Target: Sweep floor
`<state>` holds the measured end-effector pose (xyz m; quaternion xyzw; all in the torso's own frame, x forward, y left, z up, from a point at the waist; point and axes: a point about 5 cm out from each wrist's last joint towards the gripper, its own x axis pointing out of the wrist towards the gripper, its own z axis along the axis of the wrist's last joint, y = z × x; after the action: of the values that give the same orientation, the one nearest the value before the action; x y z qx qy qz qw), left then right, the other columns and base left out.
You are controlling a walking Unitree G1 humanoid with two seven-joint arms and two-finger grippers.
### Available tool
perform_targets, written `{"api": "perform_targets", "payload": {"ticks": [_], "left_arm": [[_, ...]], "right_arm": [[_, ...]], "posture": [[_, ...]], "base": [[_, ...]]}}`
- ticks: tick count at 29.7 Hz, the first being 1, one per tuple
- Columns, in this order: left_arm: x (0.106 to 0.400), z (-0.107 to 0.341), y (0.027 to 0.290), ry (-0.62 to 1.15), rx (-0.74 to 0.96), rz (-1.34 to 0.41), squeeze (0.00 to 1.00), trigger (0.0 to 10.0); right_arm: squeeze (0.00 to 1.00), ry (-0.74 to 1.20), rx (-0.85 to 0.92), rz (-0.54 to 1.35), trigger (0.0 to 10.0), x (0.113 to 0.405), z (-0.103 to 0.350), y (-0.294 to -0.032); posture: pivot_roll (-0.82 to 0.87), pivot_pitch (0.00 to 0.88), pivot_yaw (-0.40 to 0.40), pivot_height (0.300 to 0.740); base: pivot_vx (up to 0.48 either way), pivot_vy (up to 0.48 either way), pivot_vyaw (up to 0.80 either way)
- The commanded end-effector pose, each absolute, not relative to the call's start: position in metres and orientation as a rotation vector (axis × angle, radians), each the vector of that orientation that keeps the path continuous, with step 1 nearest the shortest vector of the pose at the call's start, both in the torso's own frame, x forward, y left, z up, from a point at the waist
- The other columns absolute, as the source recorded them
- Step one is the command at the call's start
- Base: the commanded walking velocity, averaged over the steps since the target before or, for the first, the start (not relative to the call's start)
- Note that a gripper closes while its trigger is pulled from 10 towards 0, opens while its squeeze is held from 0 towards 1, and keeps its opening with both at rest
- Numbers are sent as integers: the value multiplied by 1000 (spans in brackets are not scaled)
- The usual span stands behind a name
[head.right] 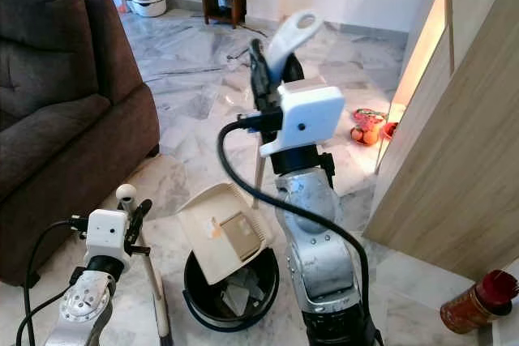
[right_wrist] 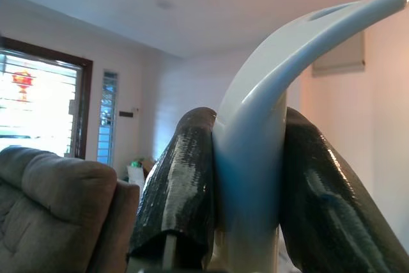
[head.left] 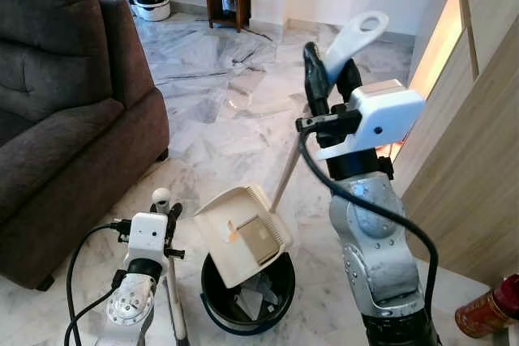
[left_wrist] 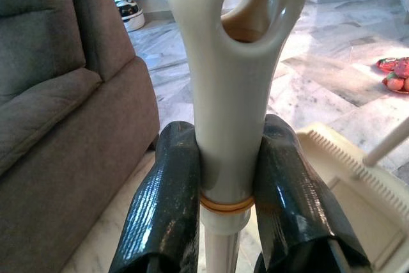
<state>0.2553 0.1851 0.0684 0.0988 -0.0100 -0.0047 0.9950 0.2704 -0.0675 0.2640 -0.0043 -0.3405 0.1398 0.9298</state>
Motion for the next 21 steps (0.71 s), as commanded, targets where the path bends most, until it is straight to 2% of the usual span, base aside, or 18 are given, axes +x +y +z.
{"api": "perform_targets", "payload": {"ticks": [1, 11, 21], "left_arm": [[256, 77, 187, -67, 220, -13, 0, 10000], [256, 77, 187, -69, 218, -9, 0, 10000], [256, 78, 186, -71, 213, -10, 0, 10000]], "right_arm": [[0, -833, -4, 326, 10000, 255, 284, -61], [0, -866, -38, 495, 10000, 238, 278, -34], [0, -867, -185, 721, 10000, 219, 261, -9]], "posture": [[159, 29, 25, 740], [158, 36, 23, 740], [159, 45, 23, 740]], "base": [[0, 0, 0], [0, 0, 0], [0, 0, 0]]}}
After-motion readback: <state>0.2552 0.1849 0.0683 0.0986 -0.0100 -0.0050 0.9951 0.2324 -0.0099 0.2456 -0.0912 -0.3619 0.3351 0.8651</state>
